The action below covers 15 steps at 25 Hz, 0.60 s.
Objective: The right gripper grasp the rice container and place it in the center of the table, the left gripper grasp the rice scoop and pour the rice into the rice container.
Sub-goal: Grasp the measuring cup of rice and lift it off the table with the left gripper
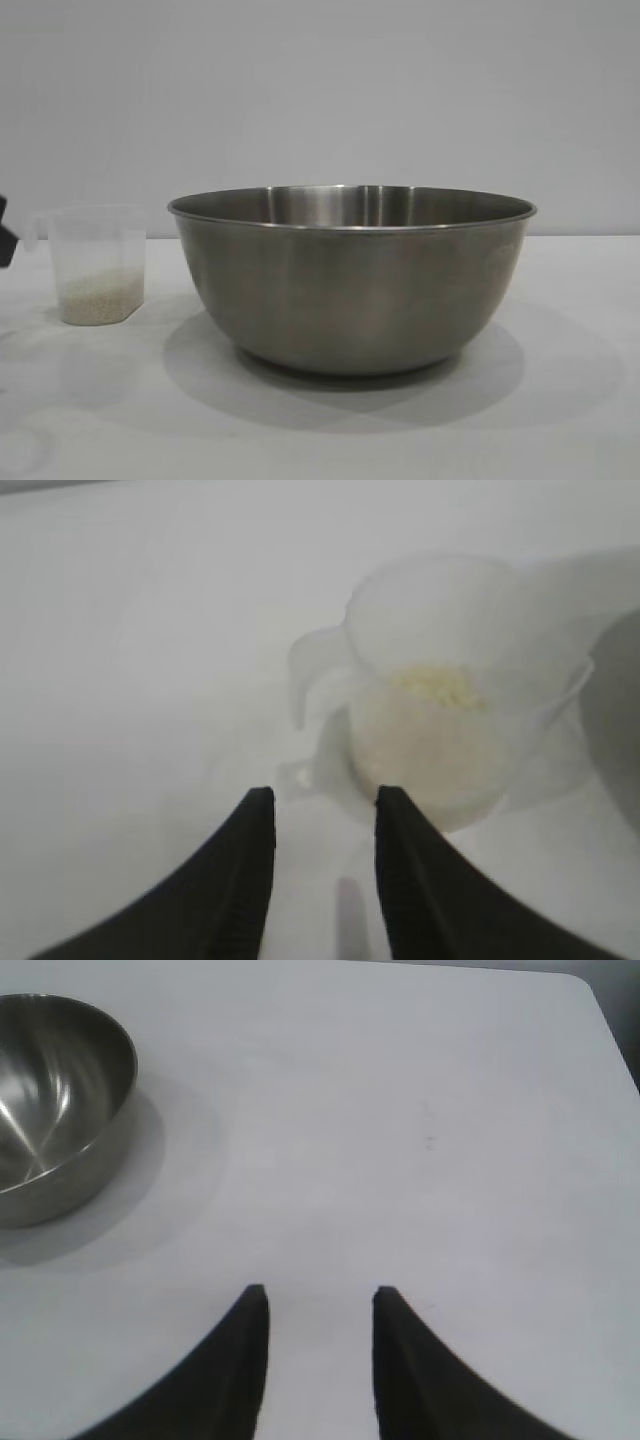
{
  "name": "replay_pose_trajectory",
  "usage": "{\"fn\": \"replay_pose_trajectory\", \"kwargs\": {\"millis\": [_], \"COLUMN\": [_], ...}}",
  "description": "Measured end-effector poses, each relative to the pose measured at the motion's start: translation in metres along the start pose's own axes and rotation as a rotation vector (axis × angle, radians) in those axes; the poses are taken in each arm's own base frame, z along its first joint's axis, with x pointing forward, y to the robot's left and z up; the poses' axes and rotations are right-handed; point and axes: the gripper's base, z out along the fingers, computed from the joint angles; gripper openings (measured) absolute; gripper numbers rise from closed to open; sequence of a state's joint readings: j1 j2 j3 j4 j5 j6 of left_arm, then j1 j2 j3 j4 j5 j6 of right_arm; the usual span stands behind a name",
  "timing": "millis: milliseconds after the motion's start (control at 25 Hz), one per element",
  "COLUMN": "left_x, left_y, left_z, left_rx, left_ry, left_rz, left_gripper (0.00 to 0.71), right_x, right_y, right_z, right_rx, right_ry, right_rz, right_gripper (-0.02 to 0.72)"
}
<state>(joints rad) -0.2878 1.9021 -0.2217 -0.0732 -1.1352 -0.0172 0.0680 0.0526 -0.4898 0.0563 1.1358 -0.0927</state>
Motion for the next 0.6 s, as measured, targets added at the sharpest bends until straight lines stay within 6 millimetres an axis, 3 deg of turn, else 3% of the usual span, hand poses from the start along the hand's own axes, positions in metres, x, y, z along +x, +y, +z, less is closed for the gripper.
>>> {"fn": "replay_pose_trajectory", "kwargs": {"millis": [600], "left_x": [0.004], "left_y": [0.001], "left_z": [0.028], "left_rx": [-0.022], "left_ry": [0.004], "left_rz": [-0.009], "left_gripper": [0.223], "right_x": [0.000], "right_y": [0.000], "right_z": [0.000], "right_rx": [0.000], "right_ry": [0.000], "right_rz": [0.000], "right_gripper": [0.231]}}
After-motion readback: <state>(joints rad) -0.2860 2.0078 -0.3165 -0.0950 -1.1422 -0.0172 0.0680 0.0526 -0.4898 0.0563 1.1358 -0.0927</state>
